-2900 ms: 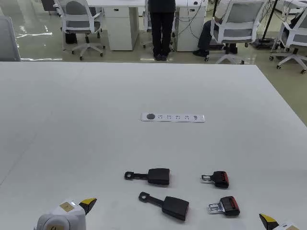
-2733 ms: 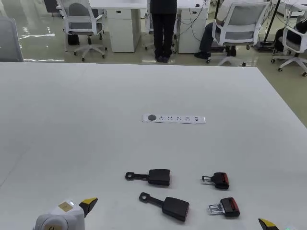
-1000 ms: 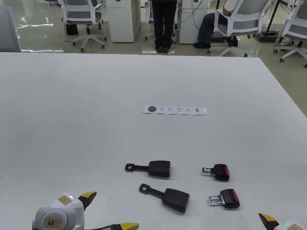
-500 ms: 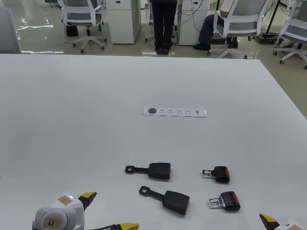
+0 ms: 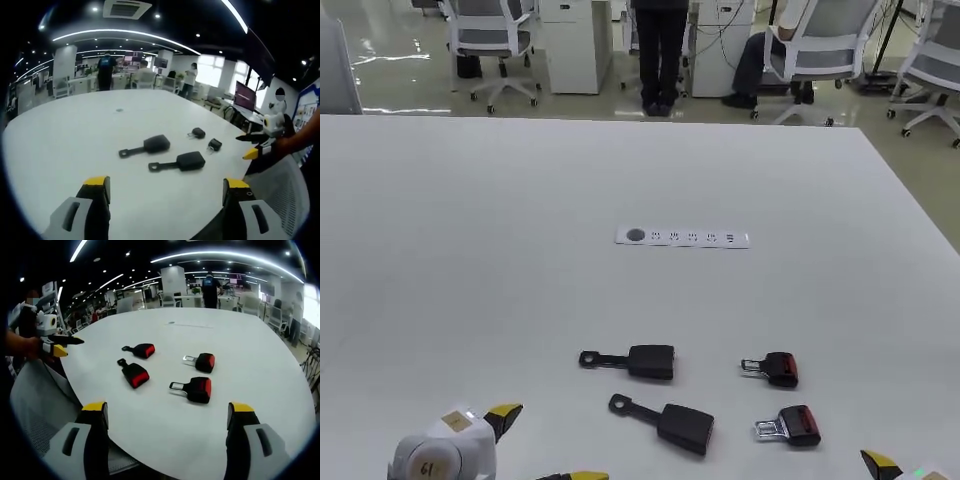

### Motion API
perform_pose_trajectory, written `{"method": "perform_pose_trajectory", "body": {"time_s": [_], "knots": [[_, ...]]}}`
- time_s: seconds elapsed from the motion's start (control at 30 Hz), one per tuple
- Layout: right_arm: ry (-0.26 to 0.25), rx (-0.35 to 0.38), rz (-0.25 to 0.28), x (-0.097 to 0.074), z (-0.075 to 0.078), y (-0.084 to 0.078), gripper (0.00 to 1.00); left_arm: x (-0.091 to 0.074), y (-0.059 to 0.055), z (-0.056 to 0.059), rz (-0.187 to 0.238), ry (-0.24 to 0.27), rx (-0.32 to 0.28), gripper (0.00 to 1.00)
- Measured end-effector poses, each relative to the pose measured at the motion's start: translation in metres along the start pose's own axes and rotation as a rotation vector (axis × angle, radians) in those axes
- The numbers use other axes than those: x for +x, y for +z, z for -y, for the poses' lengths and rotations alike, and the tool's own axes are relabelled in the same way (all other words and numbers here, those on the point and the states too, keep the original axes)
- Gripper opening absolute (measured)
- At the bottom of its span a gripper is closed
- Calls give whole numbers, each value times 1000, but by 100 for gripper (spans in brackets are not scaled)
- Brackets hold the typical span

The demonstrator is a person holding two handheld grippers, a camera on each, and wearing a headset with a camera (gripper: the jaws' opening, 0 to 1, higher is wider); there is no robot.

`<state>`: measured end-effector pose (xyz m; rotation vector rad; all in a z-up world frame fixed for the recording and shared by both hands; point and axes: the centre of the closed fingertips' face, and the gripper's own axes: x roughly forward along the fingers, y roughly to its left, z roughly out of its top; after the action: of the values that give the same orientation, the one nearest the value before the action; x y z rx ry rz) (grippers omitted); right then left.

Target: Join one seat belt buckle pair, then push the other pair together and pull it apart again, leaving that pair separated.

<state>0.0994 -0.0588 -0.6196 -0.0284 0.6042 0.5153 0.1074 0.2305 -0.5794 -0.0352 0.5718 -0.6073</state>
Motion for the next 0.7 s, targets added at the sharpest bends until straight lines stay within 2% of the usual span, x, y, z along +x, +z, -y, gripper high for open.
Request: {"method": "perform_pose_trajectory", "body": {"time_s": [0.17,0.43,0.7], "knots": [[-3,-4,-1,1,2,4,98,4,1,-2,-6,-11,11,95],[3,-26,-11,3,5,9,97,14,3,1,-22,-43,51,95],[2,-46,-18,6,19,13,97,24,2,7,-38,-81,79,94]]}}
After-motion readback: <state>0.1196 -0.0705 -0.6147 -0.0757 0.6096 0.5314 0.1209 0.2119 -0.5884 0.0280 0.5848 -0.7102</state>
